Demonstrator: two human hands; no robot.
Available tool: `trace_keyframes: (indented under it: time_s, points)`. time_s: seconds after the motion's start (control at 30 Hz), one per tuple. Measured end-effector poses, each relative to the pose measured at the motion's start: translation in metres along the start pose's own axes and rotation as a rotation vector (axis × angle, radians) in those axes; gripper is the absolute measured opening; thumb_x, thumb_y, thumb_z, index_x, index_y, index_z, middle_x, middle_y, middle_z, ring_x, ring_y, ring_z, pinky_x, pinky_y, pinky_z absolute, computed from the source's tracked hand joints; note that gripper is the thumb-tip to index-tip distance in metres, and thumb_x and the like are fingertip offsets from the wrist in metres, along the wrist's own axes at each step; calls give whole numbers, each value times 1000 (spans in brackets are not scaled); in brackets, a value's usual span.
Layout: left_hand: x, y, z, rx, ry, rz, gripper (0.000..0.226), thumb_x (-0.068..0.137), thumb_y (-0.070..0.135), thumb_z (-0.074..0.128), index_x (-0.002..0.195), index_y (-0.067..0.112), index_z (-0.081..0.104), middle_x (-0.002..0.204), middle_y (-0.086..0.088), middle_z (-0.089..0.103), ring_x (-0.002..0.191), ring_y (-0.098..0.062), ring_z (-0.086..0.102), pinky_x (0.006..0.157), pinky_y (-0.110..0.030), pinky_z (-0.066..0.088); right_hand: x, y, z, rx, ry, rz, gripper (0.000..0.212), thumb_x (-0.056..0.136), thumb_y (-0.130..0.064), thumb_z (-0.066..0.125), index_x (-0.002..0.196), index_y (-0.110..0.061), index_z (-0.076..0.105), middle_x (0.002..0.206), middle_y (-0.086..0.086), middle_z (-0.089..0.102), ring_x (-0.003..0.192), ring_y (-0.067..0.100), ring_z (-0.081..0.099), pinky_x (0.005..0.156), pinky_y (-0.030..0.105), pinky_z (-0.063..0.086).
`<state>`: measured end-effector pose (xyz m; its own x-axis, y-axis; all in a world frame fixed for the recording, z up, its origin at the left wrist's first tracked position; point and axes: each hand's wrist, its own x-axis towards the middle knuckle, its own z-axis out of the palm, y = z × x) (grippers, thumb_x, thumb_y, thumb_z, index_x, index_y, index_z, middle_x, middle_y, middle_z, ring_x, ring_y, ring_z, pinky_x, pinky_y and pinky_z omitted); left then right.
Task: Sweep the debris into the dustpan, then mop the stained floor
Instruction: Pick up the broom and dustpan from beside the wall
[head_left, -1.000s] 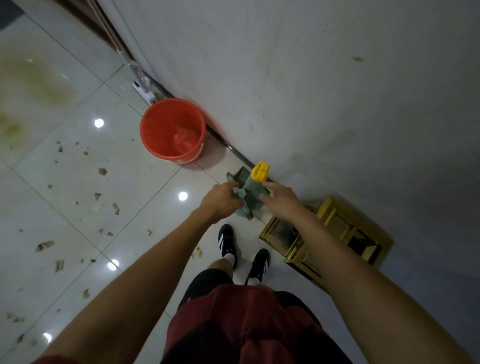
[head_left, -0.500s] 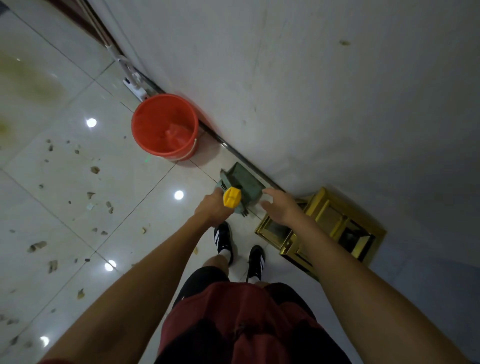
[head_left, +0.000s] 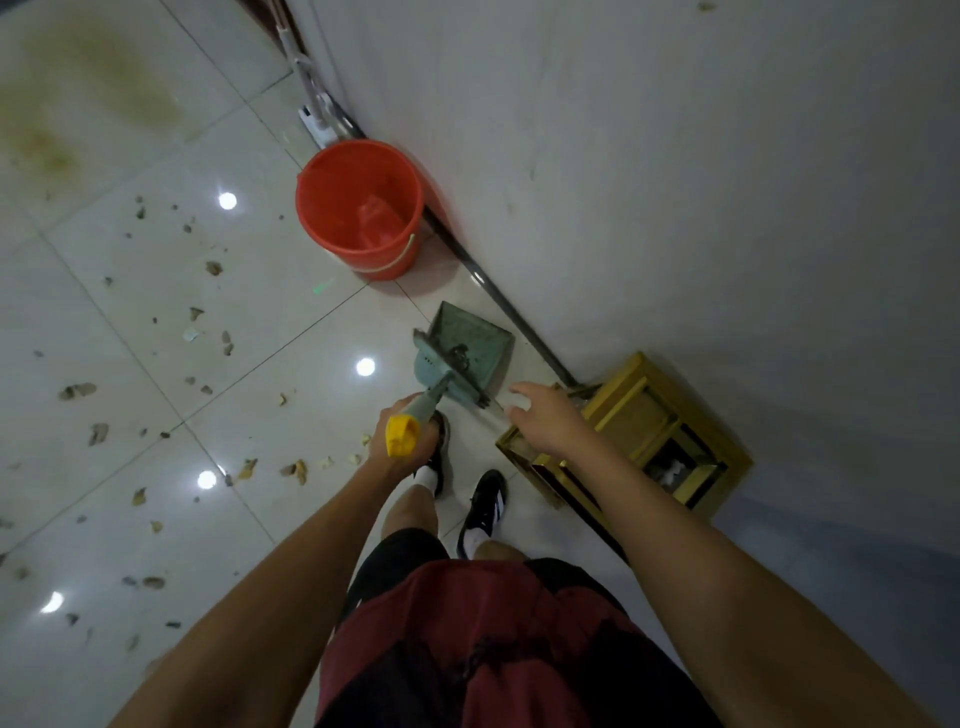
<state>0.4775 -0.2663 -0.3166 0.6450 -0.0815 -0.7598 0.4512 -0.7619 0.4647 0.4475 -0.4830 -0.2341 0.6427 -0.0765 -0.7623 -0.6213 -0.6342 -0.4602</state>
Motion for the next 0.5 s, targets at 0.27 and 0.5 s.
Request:
trace_keyframes:
  time_s: [0.27,0.5]
  points:
    - [-61,-28,6,322,228,197,27,90,22,57,116,27,62,82,-5,67,68,-27,64,60,-38,56,-22,-9,28,-161,-45,-188,51,102,-33,51,150,-15,45,150,9,49,134,25,48,112,35,39]
    - [-99,-52,-19,528,246,209,48,92,29,60,139,24,51,95,-14,68,81,-35,66,70,-41,56,-45,-57,63,-124,-58,-294,46,101,-38,51,143,-21,52,145,8,53,128,24,53,105,35,43]
